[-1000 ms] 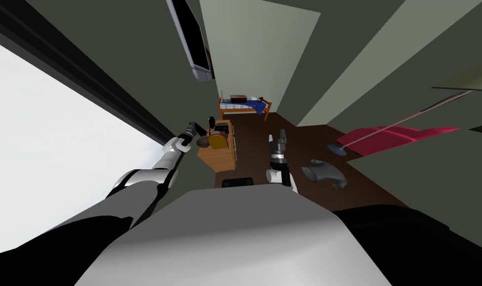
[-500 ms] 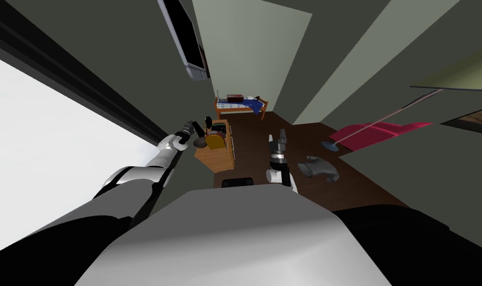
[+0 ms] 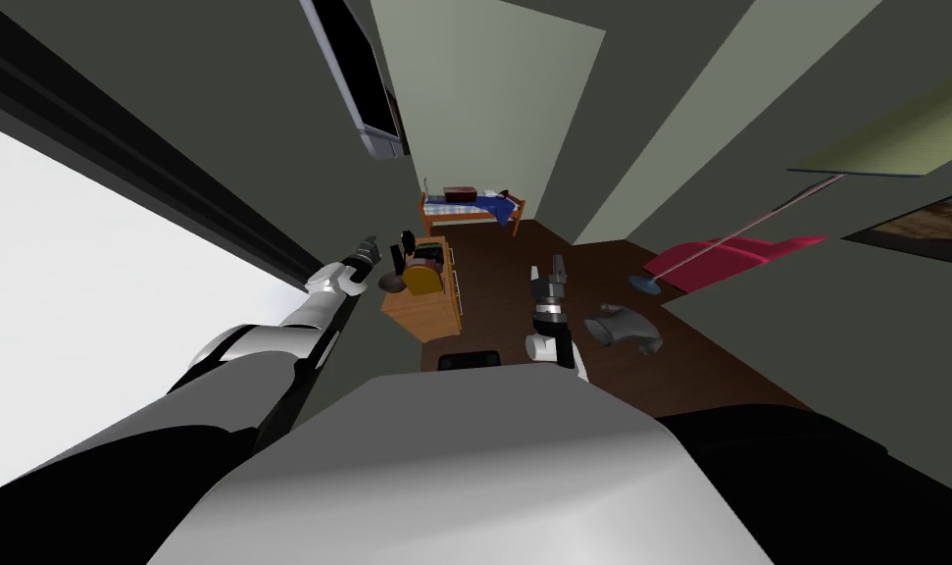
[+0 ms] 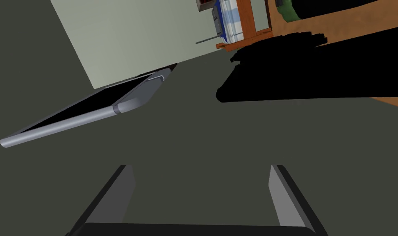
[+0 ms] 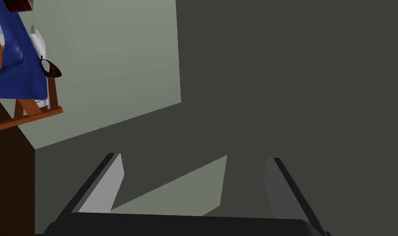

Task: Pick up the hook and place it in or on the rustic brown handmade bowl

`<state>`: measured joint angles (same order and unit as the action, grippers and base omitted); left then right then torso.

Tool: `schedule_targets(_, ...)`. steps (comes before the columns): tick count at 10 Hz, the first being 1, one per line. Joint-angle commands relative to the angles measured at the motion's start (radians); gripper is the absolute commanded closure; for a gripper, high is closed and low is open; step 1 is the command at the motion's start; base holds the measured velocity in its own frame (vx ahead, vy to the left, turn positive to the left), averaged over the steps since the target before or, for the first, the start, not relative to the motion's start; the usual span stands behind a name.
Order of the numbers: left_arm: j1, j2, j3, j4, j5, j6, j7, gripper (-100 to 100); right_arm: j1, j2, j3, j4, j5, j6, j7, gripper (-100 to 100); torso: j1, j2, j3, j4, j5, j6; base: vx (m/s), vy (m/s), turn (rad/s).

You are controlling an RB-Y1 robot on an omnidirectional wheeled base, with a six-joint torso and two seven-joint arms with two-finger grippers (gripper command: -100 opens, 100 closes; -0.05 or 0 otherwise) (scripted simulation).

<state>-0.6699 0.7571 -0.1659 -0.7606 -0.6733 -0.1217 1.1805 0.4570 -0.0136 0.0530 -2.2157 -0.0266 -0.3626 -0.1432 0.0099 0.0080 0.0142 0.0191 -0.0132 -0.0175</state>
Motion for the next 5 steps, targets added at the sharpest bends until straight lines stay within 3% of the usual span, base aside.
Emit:
schedule_targets(1, 0.000, 0.000, 0.000, 0.000, 0.000, 0.000, 0.000, 0, 0.000, 0.000, 0.000, 0.000, 0.000, 0.000, 0.000, 0, 0.000, 0.000, 0.000, 0.000, 0.000, 0.000, 0.000, 0.000, 0.000)
schedule_targets(5, 0.000, 0.000, 0.000, 0.000, 0.000, 0.000, 0.000, 0, 0.000, 0.000, 0.000, 0.000, 0.000, 0.000, 0.000, 0, 0.000, 0.000, 0.000, 0.000, 0.000, 0.000, 0.000, 0.000, 0.000)
